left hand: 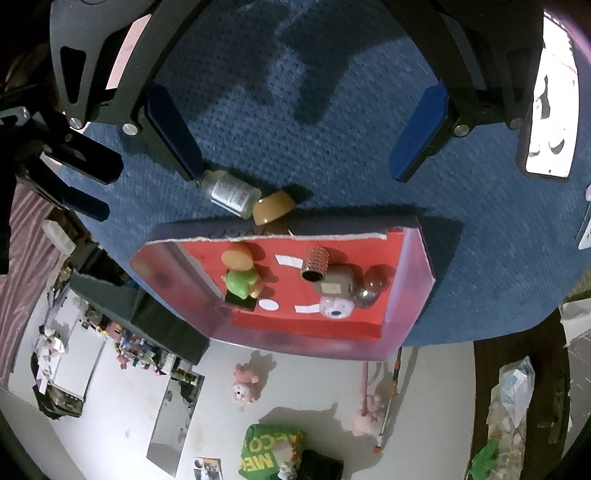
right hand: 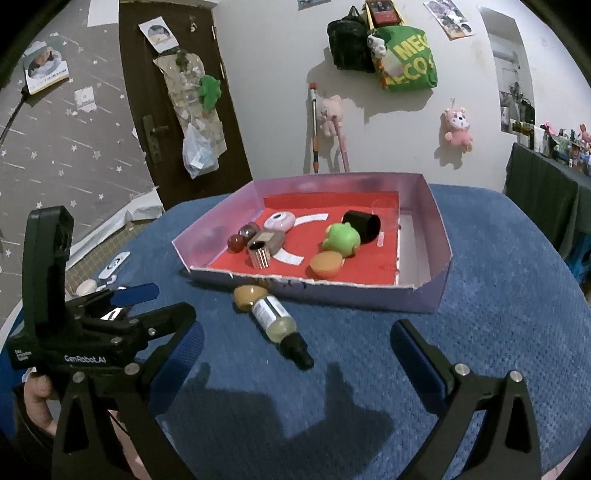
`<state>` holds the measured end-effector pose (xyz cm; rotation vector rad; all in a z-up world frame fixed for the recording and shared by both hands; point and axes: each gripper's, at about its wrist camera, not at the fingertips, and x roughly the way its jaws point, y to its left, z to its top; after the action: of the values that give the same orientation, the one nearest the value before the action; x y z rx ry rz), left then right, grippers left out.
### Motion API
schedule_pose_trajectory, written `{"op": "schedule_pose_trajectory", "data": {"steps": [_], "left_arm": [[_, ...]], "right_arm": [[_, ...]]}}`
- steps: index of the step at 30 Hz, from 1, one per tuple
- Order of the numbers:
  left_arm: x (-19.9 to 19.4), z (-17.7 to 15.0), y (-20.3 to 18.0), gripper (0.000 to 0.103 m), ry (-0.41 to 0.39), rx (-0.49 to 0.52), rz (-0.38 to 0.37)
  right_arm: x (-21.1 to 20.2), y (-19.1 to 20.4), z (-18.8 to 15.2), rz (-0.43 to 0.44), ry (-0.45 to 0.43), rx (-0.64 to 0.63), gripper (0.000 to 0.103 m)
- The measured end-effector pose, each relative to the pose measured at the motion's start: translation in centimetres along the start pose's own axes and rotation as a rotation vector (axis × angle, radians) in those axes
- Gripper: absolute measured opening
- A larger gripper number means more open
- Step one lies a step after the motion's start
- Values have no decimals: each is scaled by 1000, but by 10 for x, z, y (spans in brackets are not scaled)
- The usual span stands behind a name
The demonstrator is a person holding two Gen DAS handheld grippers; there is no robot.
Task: Organize rigid objects
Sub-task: 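Move both grippers down toward the glass bottle and tan egg-shaped sponge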
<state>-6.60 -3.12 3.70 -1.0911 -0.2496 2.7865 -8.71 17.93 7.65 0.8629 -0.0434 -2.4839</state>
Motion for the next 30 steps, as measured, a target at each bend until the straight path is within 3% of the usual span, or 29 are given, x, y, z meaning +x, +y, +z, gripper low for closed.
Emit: {"op": "schedule_pose_trajectory", "data": {"steps": [9, 13, 18, 21, 30], "left_arm": [[9, -7, -3, 103, 30, 13, 1], [16, -3, -1, 103, 36, 21, 17], [22, 1, 9, 96, 41, -6, 24], [28, 3, 14, 89, 60, -18, 18], [44, 7, 23, 88, 94, -45, 11]], "right_arm": [[14, 3, -8, -36, 67, -39, 102], [29, 2, -6, -53, 114, -65, 85], [52, 1, -1, -34, 163, -78, 74], [67, 6, 1, -30, 189, -109, 71], [101, 15, 0, -21, 240, -146, 65]]}}
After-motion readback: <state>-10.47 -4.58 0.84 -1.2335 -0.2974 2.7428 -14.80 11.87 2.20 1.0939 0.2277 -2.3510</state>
